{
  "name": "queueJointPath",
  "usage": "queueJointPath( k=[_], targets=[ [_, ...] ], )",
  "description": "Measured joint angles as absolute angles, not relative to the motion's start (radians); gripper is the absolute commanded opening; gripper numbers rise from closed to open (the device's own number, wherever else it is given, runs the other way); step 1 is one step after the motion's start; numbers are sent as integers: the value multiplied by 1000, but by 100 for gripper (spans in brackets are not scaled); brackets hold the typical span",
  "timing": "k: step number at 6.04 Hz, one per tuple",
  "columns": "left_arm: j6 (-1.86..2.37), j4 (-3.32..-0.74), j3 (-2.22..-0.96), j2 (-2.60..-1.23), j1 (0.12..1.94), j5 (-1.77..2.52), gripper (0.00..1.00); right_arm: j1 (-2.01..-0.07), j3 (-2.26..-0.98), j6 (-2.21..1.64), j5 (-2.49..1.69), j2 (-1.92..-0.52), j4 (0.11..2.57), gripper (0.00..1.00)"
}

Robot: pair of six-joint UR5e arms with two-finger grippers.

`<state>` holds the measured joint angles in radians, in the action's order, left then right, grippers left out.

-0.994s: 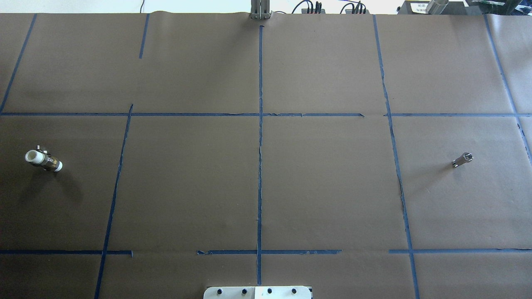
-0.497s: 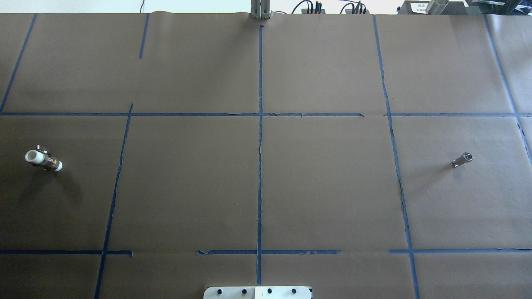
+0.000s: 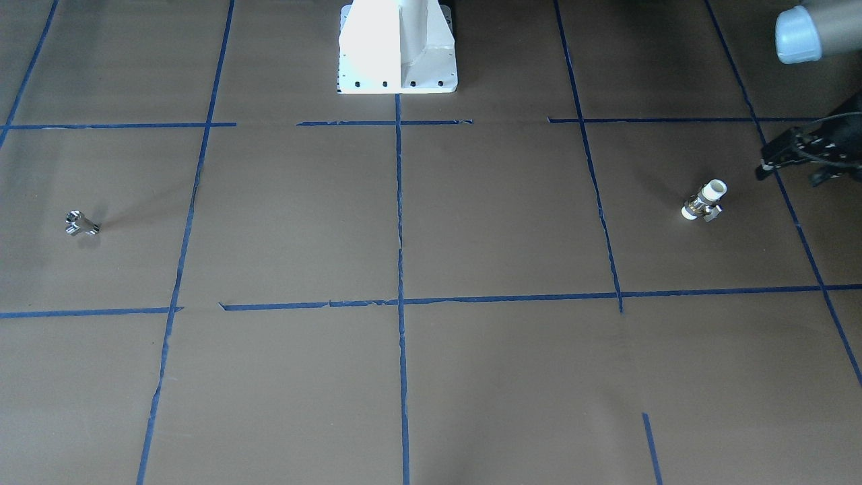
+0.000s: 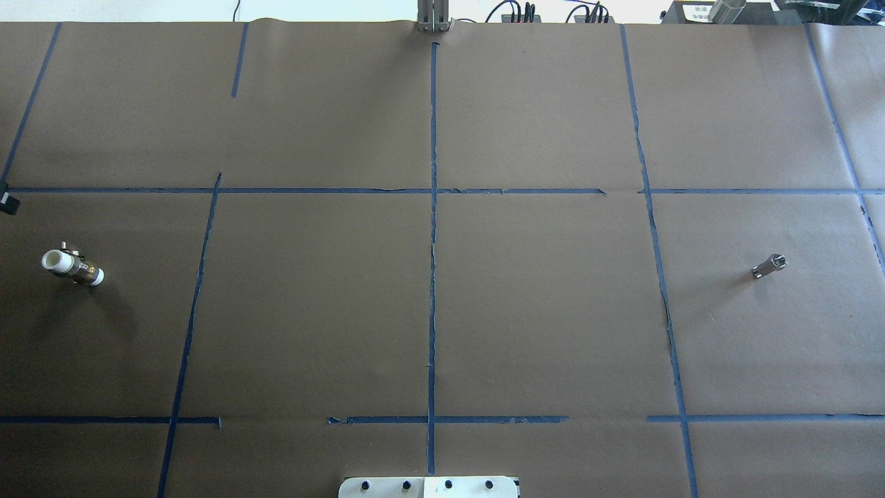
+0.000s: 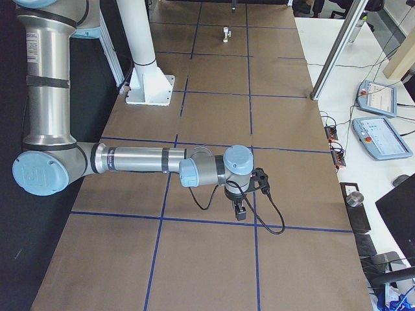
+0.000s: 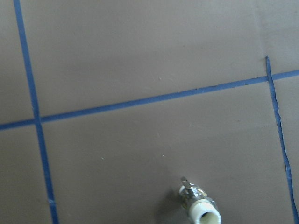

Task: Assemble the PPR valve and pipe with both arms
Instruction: 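Lower the left gripper onto the white PPR valve and grasp it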

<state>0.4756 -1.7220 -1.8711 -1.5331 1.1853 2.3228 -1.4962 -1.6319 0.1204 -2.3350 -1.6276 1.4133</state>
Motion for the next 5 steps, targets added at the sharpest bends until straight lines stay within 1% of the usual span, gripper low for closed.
queueJointPath(
  k=[2,5],
  targets=[
    [688,-1950,-1843,-1466,1063,2233,100,-1494,-1629,117,-2339,-1628,1413,100],
    [729,-2027,-1793,-1462,993,2190,100,-1494,-1628,117,-2339,-1628,1413,100]
  ],
)
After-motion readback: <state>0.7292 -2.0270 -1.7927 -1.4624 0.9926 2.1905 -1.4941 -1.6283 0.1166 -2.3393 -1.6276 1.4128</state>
